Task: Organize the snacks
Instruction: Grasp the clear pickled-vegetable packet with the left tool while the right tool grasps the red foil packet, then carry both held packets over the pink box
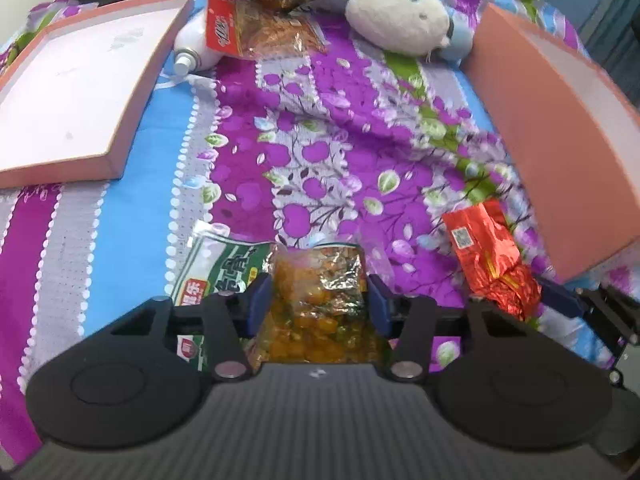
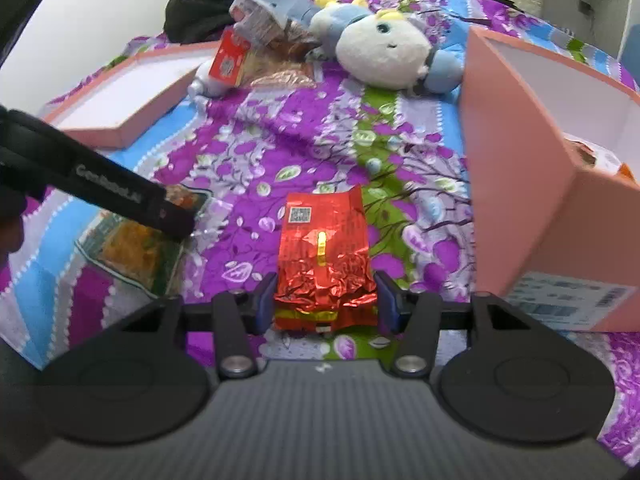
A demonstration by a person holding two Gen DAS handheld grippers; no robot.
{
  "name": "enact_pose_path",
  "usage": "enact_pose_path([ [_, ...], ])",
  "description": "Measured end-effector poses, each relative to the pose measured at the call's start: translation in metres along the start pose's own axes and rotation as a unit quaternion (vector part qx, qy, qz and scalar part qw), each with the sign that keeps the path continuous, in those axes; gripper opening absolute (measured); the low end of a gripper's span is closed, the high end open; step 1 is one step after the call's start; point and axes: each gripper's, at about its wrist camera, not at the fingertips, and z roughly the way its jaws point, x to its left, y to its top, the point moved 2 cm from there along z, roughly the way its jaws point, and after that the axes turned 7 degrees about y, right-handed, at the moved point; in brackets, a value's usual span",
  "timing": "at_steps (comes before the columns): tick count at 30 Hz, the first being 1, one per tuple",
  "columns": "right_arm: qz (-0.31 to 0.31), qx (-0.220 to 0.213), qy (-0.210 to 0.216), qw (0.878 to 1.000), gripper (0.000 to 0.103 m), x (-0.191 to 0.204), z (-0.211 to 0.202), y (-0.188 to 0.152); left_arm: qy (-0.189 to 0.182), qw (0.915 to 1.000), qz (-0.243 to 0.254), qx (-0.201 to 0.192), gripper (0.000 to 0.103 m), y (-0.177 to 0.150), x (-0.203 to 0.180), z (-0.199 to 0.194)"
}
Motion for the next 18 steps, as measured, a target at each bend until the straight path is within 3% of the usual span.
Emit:
enact_pose_path([
  [9, 0.025, -0.029, -0.029, 0.999, 0.054, -0.001, -0.064, 0.019, -0.020, 0.9994, -0.020, -0.018, 0.054, 0.006, -0.008, -0.064],
  [18, 0.052, -0.077, -0.042, 0.995, 0.054, 0.004, -0.134, 0.031, -0.052, 0.9964, -0.027, -0.062, 0.054, -0.003, -0.026, -0.143],
])
